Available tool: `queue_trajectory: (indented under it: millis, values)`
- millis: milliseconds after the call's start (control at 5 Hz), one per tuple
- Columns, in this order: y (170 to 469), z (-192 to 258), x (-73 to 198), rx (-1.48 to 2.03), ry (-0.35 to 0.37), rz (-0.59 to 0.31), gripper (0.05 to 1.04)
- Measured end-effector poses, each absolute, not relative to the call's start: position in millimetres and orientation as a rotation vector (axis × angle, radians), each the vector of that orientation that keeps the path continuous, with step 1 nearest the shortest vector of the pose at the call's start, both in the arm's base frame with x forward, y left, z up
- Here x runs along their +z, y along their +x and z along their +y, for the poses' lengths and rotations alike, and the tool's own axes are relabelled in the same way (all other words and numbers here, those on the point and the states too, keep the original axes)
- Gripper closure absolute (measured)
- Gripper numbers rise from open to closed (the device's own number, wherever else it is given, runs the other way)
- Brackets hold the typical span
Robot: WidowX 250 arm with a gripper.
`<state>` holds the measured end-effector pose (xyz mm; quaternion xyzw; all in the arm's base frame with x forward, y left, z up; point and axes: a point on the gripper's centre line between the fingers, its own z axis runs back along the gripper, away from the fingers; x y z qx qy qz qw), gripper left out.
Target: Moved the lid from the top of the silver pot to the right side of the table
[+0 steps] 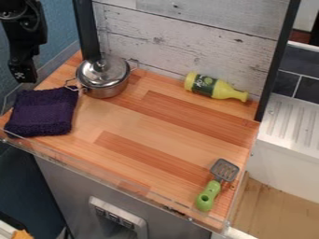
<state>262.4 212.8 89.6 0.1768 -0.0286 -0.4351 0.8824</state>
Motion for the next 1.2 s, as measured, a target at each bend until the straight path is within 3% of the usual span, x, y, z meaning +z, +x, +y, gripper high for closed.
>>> queue_trajectory:
  millis: [400, 800, 1200]
  values:
    - [270, 198, 80, -1.044, 0.328, -0.057, 0.084]
    - [316, 186, 75, -1.112, 0.311, -0.127, 0.084]
    - [365, 173, 58, -1.146, 0.272, -0.133, 0.084]
